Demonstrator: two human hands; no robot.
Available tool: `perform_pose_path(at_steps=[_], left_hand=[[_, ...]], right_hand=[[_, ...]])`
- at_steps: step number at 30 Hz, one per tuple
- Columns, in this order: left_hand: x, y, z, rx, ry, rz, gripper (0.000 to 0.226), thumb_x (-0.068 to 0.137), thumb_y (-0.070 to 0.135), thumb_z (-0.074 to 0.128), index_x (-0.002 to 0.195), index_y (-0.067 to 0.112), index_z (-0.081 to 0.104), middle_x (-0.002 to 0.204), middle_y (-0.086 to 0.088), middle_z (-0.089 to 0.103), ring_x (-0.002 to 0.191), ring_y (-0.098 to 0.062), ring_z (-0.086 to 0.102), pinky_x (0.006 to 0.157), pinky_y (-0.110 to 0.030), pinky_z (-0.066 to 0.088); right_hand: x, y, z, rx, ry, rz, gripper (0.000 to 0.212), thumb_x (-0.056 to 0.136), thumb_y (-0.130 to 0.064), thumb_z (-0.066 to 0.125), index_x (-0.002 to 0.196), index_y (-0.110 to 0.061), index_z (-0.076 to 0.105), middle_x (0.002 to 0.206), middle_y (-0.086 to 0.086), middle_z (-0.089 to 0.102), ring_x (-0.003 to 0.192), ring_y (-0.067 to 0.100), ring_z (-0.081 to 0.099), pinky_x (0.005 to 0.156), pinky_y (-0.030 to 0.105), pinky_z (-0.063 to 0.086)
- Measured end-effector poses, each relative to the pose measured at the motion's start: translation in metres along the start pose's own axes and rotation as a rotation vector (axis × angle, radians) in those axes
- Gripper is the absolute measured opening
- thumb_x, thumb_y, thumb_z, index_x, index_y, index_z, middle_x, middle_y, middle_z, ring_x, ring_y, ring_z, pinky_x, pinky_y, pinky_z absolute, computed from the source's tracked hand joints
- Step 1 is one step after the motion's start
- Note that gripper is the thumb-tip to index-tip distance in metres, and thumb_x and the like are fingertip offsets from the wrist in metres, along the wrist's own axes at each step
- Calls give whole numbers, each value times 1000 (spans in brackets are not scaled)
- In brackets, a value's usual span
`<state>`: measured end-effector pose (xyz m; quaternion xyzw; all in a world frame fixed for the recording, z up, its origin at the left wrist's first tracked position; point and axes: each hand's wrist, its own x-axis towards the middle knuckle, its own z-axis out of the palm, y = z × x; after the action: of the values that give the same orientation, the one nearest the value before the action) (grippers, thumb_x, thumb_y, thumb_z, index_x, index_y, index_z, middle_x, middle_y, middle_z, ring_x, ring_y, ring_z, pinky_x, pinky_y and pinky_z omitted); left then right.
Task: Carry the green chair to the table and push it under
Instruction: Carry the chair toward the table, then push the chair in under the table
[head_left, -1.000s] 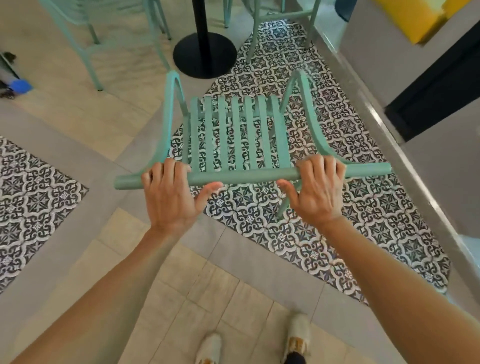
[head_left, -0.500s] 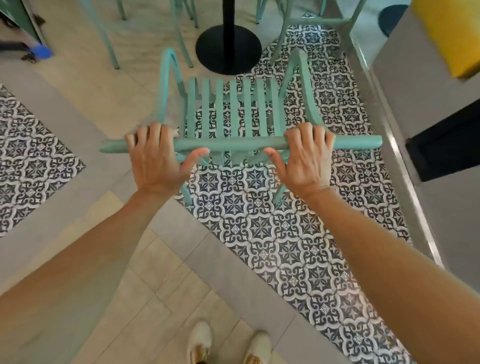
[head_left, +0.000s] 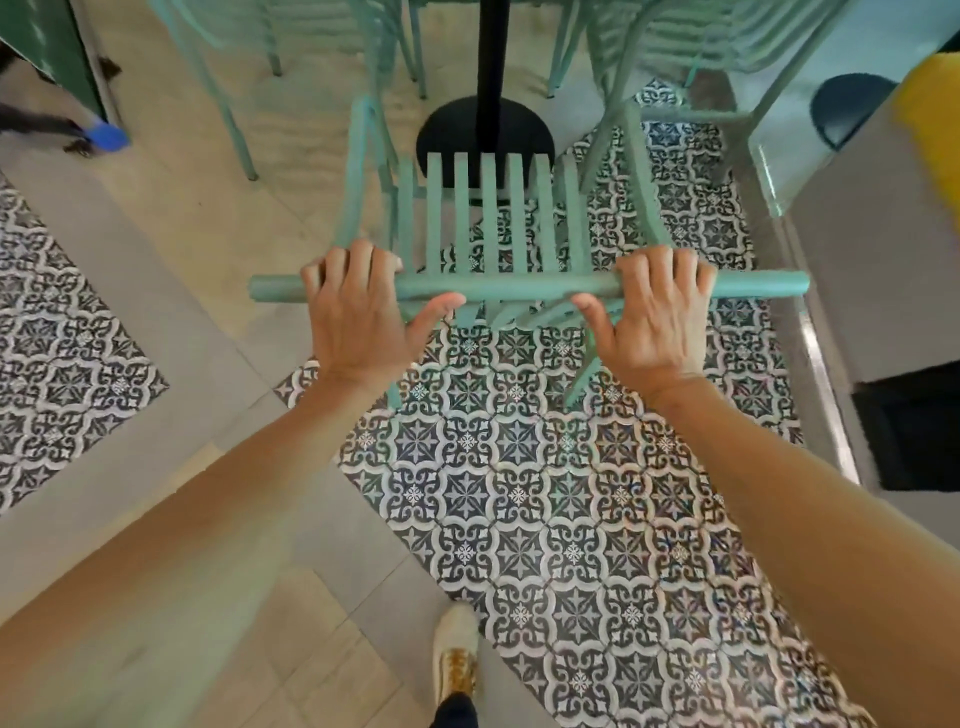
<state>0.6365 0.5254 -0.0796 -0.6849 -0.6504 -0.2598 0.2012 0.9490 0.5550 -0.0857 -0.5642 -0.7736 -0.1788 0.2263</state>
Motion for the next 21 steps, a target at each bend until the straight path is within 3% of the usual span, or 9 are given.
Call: perform_pose_path(at_steps=[14,21], left_hand=[[157,10,118,-22,-12,-1,67,90,78,43,89,11,54,87,-8,52,83,-25,42,80,-41,29],[215,22,157,-6,-85,-87,70,92,78,45,91,9,55,89,-11,51,85,-29,43,82,-43,29]], right_hand=[[149,77,104,25,45,-2,61,104,-69,23,97,-14,48,98,9,50,88,25,41,82,43,35],[218,116,146,83,19,-36,64,105,-68,22,97,-13,53,98,9,51,88,25,41,82,42,32]])
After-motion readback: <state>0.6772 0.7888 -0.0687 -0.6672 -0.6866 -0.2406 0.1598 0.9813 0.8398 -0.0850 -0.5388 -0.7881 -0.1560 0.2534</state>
